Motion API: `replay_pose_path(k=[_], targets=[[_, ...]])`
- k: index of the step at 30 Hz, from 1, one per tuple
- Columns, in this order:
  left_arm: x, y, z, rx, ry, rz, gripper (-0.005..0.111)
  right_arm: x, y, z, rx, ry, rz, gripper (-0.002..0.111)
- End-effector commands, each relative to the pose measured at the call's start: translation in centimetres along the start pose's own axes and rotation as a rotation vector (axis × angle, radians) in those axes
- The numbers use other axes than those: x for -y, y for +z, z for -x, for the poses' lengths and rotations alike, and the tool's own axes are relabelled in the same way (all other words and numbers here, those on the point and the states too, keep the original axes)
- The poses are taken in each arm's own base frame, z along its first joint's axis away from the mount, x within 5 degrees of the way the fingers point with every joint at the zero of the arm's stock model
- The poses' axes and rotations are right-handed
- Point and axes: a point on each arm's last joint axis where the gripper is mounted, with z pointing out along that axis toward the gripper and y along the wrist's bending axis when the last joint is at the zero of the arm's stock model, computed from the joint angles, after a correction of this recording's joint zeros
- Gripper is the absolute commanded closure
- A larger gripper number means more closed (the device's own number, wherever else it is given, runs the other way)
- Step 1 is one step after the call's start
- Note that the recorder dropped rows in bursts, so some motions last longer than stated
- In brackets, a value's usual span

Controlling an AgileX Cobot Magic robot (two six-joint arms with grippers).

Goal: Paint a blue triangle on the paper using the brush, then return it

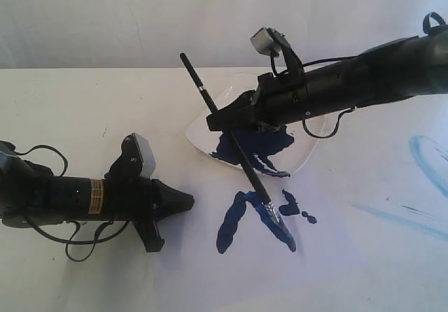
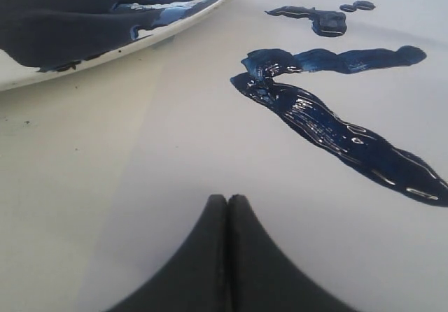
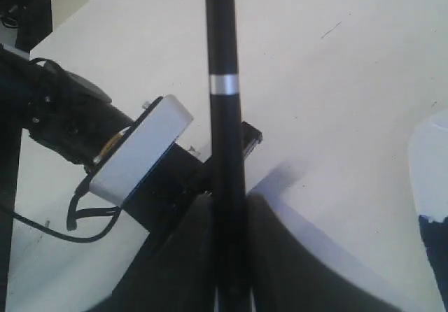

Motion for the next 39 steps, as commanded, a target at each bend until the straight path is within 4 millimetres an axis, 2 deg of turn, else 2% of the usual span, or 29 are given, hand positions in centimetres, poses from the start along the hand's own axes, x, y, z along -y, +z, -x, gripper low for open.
replay_pose_path(k=[1, 4, 9, 14, 22, 29, 39], targets=[[0.1, -0.1, 0.0, -0.004, 0.002, -0.005, 0.107, -0.7, -0.5, 0.4, 0.091, -0.01, 0.065, 0.108], [0.1, -0.1, 0.0, -0.004, 0.002, -0.005, 0.107, -0.9, -0.5, 1.0, 0.195, -0.011, 0.086, 0.108], [0.1, -0.1, 0.0, -0.004, 0.002, -0.005, 0.107, -1.1, 0.7, 1.4, 0.252, -0.013, 0.06, 0.108], [0.1, -0.1, 0.0, -0.004, 0.002, -0.005, 0.107, -1.5, 2.8, 0.7, 0.218, -0.05, 0.066, 0.108], [0.1, -0.1, 0.0, -0.004, 0.002, -0.005, 0.107, -1.6, 4.6, -0.2, 0.176, -0.034, 0.068, 0.108], [0.1, -0.1, 0.0, -0.002, 0.002, -0.006, 0.107, -2.6, 6.1, 0.4, 0.16, -0.099, 0.059, 0.108], [0.1, -0.1, 0.0, -0.006, 0.002, -0.004, 0.107, -2.5, 6.3, 0.4, 0.158, -0.127, 0.051, 0.108]])
